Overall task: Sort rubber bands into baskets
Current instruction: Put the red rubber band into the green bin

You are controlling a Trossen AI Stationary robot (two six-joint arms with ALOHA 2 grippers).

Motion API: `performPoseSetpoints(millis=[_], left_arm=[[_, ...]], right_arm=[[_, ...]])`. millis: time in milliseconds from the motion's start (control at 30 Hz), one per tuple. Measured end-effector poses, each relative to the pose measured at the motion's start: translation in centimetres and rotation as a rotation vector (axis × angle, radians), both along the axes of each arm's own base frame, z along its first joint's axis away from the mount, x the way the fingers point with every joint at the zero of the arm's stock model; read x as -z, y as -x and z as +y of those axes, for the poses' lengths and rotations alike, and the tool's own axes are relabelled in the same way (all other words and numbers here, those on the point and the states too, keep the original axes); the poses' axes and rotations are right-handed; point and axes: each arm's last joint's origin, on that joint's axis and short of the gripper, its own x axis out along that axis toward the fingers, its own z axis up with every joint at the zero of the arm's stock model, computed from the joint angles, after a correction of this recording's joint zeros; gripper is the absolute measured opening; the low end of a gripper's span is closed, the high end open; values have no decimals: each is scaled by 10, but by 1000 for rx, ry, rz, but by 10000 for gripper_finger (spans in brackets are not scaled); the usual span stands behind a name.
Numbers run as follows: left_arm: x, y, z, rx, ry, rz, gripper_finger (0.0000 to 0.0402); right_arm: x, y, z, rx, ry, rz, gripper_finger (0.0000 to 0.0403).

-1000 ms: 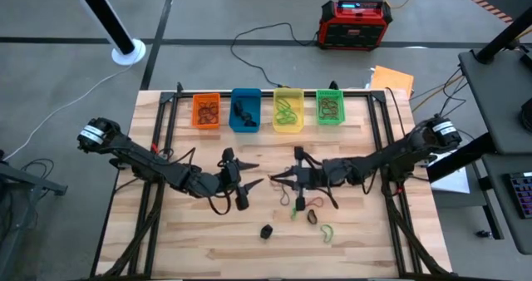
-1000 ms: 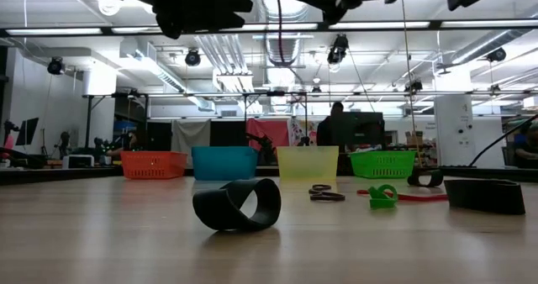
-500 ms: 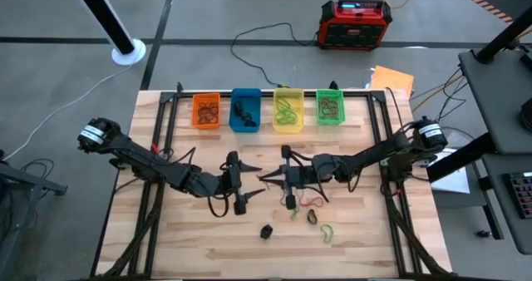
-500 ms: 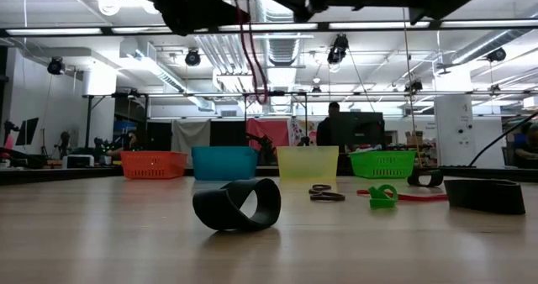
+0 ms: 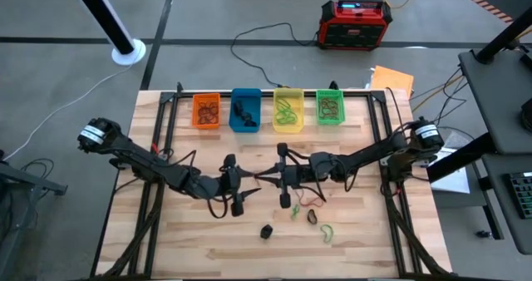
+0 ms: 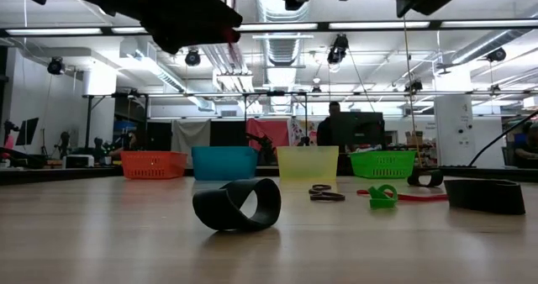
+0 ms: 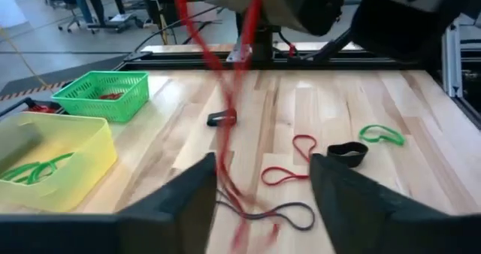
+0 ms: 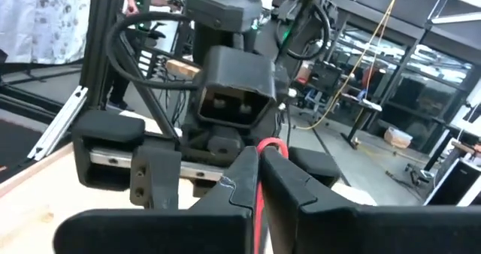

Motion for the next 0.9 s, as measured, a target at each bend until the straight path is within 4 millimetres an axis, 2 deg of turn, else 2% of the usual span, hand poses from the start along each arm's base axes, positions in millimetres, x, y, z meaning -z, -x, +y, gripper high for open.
performPoseSetpoints(millis=[100, 200, 267, 633, 767, 900], left_arm=[[0, 1, -1, 2, 4, 0, 128], [0, 1, -1, 4, 5, -1, 43], [0, 1, -2, 5, 10, -2, 13], [-2, 9, -23, 83, 15, -25, 1], [-3, 16, -37, 137, -9, -34, 1], [-10, 24, -48, 93, -68, -88, 0]], right_arm=[[0, -1, -3, 8, -11, 3, 9], [0, -1, -6, 25, -35, 5, 9], [1, -1, -8, 54, -62, 16, 9], [12, -2, -10, 72, -186, 129, 14], [13, -2, -10, 66, -216, 143, 41], [19, -1, -10, 71, -239, 204, 83]])
